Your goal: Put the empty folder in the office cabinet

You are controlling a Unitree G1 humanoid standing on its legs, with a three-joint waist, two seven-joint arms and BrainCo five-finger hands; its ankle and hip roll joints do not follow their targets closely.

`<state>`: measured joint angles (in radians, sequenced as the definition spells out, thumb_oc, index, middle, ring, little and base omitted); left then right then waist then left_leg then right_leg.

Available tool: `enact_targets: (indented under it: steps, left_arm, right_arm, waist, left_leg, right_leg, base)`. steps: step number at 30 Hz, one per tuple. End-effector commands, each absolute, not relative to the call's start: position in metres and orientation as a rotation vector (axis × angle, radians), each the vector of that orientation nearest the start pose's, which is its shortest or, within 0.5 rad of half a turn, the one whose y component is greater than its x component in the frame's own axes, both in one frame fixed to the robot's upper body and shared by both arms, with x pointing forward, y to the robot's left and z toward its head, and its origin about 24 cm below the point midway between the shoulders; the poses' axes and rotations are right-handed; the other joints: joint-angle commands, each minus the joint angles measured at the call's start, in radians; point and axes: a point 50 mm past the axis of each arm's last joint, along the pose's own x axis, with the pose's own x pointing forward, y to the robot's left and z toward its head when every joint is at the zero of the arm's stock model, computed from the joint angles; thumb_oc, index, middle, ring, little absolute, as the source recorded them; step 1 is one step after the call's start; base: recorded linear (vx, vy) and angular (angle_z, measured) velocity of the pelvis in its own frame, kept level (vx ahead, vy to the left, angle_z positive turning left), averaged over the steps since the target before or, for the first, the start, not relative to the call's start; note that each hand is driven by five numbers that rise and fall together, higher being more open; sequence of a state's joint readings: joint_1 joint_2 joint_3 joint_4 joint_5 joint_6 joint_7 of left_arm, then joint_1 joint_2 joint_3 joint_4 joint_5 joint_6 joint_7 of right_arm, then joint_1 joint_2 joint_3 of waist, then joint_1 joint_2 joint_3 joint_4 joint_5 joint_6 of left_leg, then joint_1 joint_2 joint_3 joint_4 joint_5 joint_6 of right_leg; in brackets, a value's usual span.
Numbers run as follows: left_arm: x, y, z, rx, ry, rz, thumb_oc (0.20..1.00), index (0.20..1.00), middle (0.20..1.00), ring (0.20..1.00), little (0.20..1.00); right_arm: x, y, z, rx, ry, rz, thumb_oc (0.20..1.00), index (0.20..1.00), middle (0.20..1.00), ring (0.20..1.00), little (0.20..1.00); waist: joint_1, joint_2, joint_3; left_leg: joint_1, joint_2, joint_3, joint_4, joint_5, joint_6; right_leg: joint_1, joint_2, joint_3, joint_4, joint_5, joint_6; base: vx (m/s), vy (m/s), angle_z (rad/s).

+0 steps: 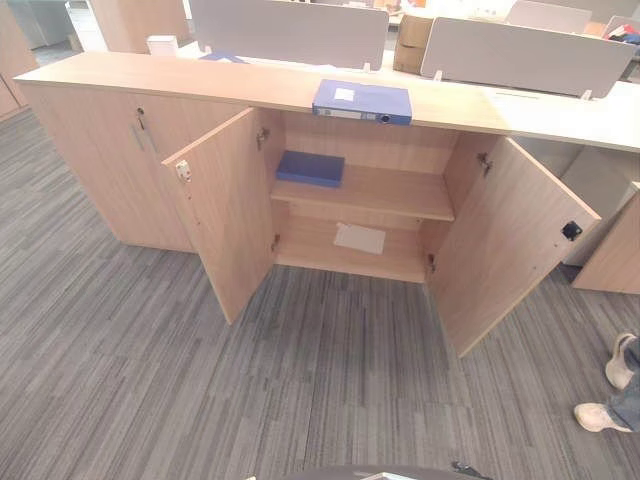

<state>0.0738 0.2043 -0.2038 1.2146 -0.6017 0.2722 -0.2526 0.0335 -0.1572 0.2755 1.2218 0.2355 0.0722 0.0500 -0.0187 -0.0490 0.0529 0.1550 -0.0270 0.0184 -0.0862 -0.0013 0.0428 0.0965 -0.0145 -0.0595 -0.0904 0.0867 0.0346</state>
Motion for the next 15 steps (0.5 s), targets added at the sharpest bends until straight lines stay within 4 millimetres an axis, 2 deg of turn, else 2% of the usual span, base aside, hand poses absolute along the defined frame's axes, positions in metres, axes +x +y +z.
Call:
enact_targets:
  steps: [1,15]
  left_arm:
    - [0.0504,0.1756,-0.1750,-0.446,1.492,0.047,1.000,1.000,1.000,1.000,1.000]
    - [0.0489,0.1761,-0.1751,-0.459,1.490,0.059,1.000,1.000,1.000,1.000,1.000]
  right_arm:
    - [0.0827,-0.2105,-0.1689,-0.125,1.331,-0.012,1.000,1.000,1.000,1.000,1.000]
    - [0.0816,-0.2110,-0.1691,-0.123,1.333,-0.010,1.000,1.000,1.000,1.000,1.000]
  waist:
    - [-0.001,0.047,0.023]
    - [-0.003,0.049,0.025]
  left_leg:
    - [-0.022,-0.025,0.114,-0.001,-0.088,-0.002]
    - [-0.021,-0.025,0.114,-0.001,-0.090,-0.002]
  right_leg:
    - [0.031,0.028,-0.069,0.003,-0.113,0.028]
    - [0.030,0.028,-0.068,0.003,-0.113,0.029]
  base:
    - [0.00,0.000,0.00]
    - [0.00,0.000,0.00]
